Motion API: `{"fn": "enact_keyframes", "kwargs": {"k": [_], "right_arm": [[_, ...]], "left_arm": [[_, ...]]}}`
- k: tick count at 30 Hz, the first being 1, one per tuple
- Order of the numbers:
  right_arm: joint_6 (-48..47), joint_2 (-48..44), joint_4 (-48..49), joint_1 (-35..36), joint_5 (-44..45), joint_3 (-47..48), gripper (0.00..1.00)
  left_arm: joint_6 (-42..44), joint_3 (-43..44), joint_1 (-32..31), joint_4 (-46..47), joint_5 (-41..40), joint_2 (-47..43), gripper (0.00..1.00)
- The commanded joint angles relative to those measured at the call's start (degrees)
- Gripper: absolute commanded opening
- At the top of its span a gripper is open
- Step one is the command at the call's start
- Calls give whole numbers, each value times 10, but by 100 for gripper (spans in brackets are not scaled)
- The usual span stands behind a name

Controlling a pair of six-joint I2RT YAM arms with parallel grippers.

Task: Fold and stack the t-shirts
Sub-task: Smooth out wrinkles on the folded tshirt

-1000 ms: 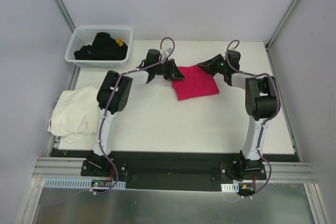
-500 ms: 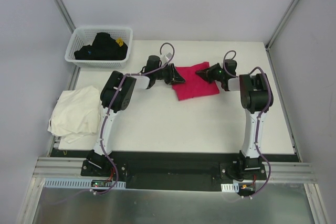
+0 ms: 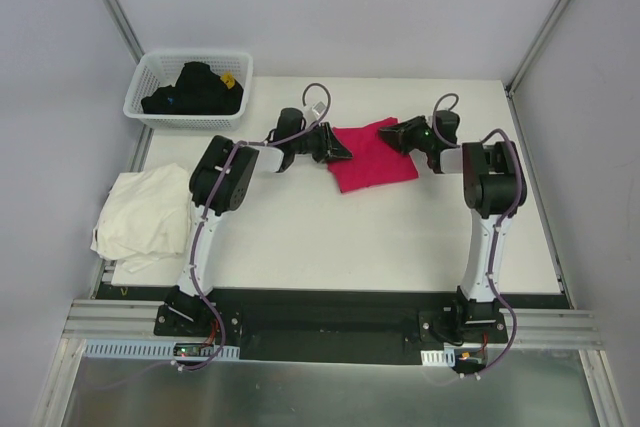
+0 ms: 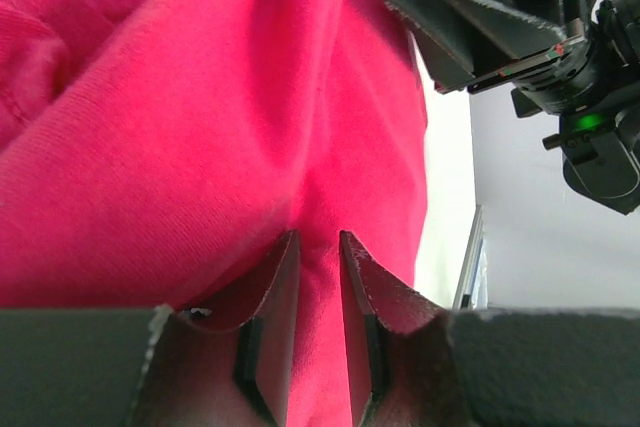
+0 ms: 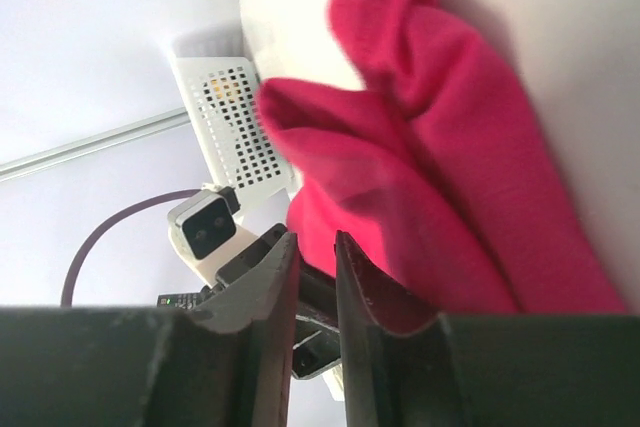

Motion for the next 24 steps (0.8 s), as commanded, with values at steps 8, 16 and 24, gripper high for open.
{"fn": "enact_keyframes", "kwargs": {"k": [8, 16, 24], "right_arm": [[-100, -61, -111, -46, -83, 104, 29], [-179, -95, -177, -33, -95, 107, 33], [-288, -106, -288, 91, -101, 114, 41]], "left_arm": [[81, 3, 25, -135, -40, -206, 30], [134, -140, 32, -295, -457, -409, 31], [109, -216, 33, -383, -725, -547, 31]]}}
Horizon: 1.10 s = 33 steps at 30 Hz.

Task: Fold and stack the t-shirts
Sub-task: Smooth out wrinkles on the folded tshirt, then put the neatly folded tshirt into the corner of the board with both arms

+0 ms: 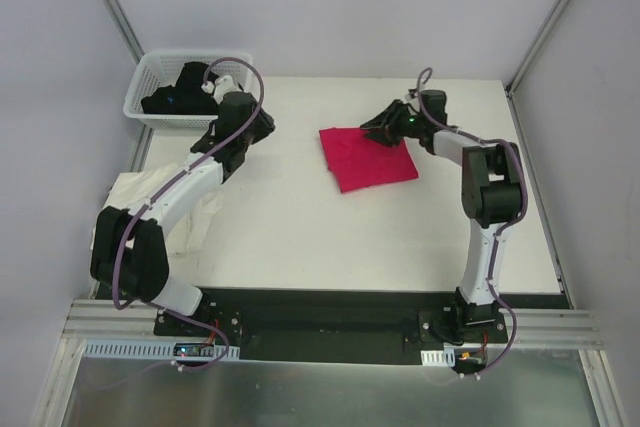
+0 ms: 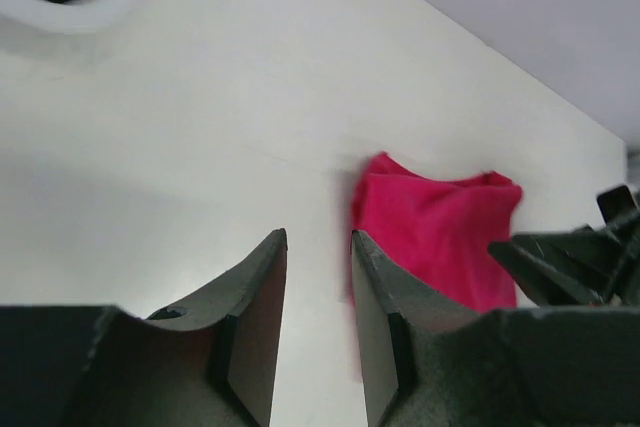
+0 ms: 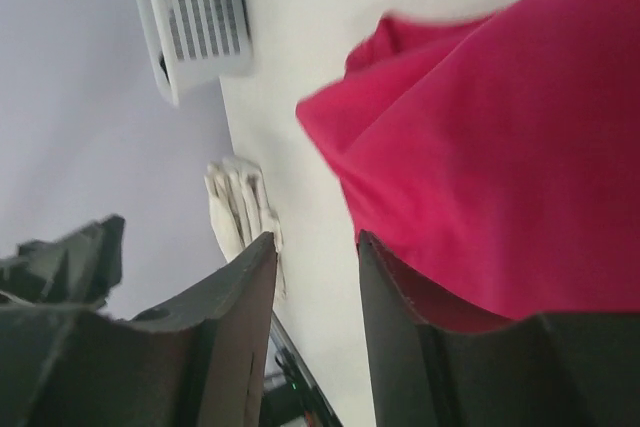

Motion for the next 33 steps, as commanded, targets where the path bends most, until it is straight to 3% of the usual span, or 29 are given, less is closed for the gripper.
{"fn": "enact_keyframes", "kwargs": {"k": [1, 5, 9, 20, 24, 27, 33], "right_arm": [[-72, -42, -53, 98, -30, 13, 42], [-114, -64, -85, 155, -21, -12, 50], [-137, -72, -100, 197, -12, -23, 62], [-121, 8, -64, 283, -9, -6, 68], [-90, 34, -45, 279, -23, 14, 67], [-73, 33, -20, 265, -30, 5, 68], [-72, -18, 1, 216, -38, -42, 67]], "left_arm": [[2, -32, 3, -68, -194, -63, 32], [15, -45, 3, -75, -228, -109, 32], [25, -66, 3, -74, -212, -158, 32], [73, -112, 3, -96, -127, -344, 37], [-2, -123, 3, -218, -218, -376, 38], [6, -106, 3, -314, -306, -349, 37], [-39, 32, 3, -586, -396, -149, 31]]}}
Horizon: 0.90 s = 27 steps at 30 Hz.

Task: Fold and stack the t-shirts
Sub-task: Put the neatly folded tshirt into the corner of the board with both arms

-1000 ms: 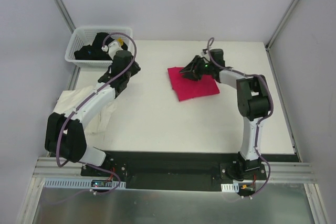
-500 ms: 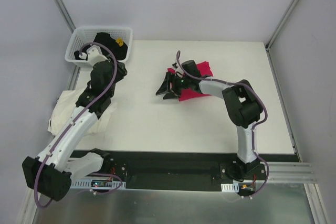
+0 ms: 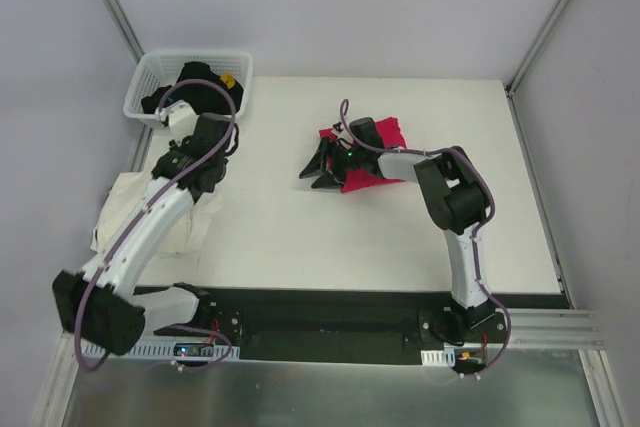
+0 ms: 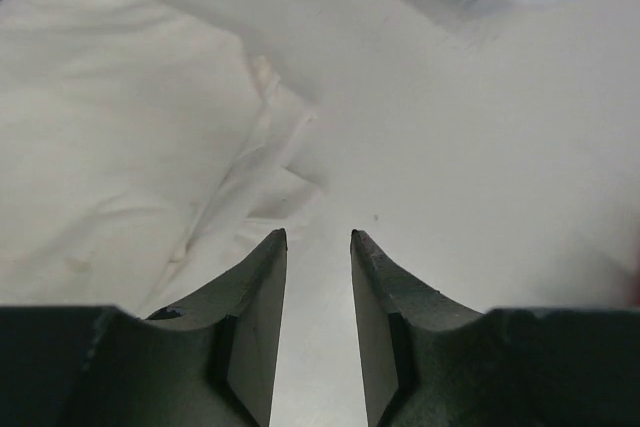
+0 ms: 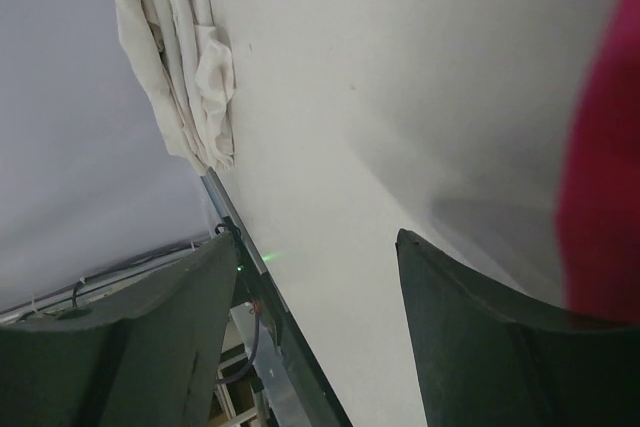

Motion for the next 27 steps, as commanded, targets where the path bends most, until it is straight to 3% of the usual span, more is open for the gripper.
{"fn": "enact_keyframes", "kwargs": {"k": [1, 6, 10, 19, 27], "right_arm": [[1, -68, 33, -40, -12, -35, 68], [6, -126, 44, -73, -13, -80, 68], [14, -166, 66, -90, -13, -116, 67], [56, -203, 127, -128, -24, -155, 68], [87, -204, 171, -146, -41, -165, 68]], "left_arm": [[-58, 81, 3, -233, -88, 137, 30], [-129, 84, 35, -309, -66, 199, 27], [-146, 76, 78, -317, -32, 212, 25], [-159, 123, 119, -378, -88, 264, 25], [-158, 178, 186, -349, -72, 318, 24]]}}
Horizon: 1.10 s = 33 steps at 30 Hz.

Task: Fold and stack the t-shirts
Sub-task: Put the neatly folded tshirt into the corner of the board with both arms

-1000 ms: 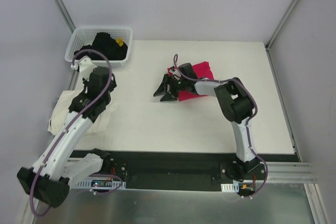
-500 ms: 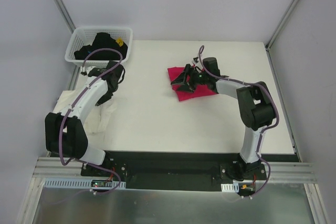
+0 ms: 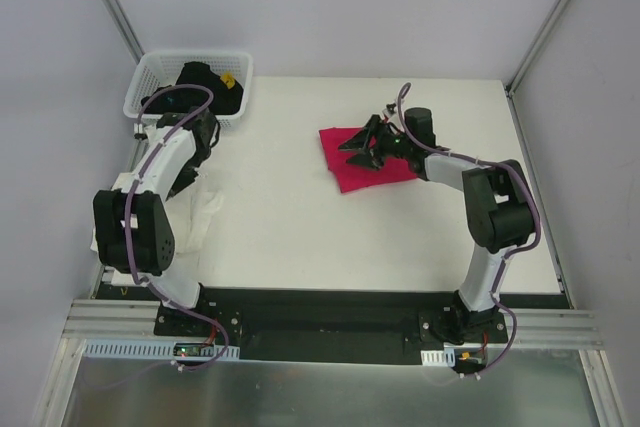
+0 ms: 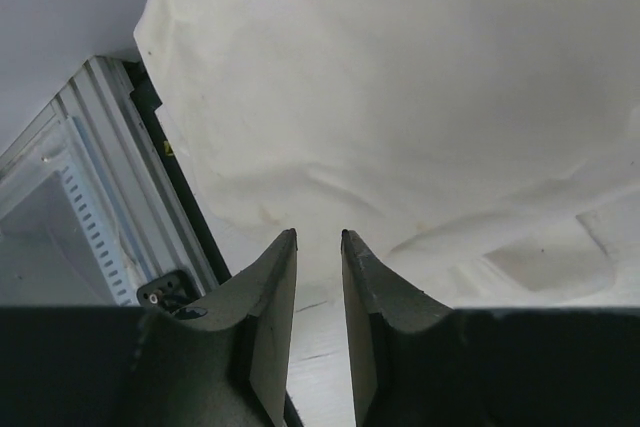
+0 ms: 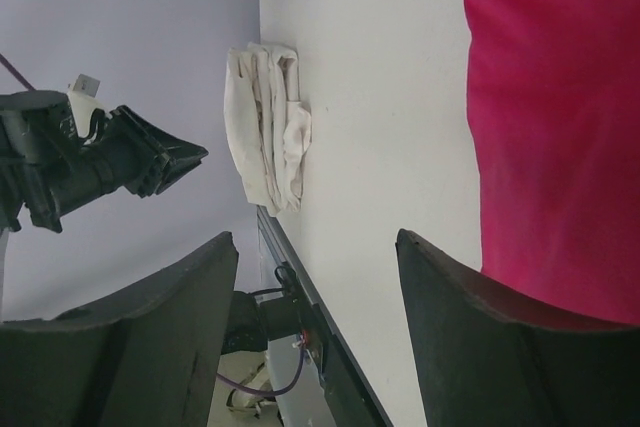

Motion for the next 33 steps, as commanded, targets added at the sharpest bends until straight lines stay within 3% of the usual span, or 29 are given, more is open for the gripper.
{"fn": "enact_keyframes", "kwargs": {"k": [1, 9, 13, 19, 24, 28, 33], "right_arm": [[22, -30, 60, -13, -26, -6, 67], [63, -24, 115, -35, -35, -28, 67], [101, -17, 168, -51, -48, -43, 66], [151, 1, 240, -72, -59, -60, 66], [228, 15, 341, -87, -67, -72, 66], [300, 25, 424, -103, -67, -75, 65], [357, 30, 496, -116, -63, -82, 65]], "left_arm": [[-7, 58, 33, 0, -2, 34, 24], [-33, 145, 94, 8, 3, 123, 24], [-36, 160, 134, 18, 58, 172, 23], [-34, 88, 168, 116, 175, 166, 22], [-50, -22, 190, 220, 288, 141, 21], [-64, -63, 190, 254, 389, 156, 18], [-74, -83, 183, 285, 441, 164, 13]]}}
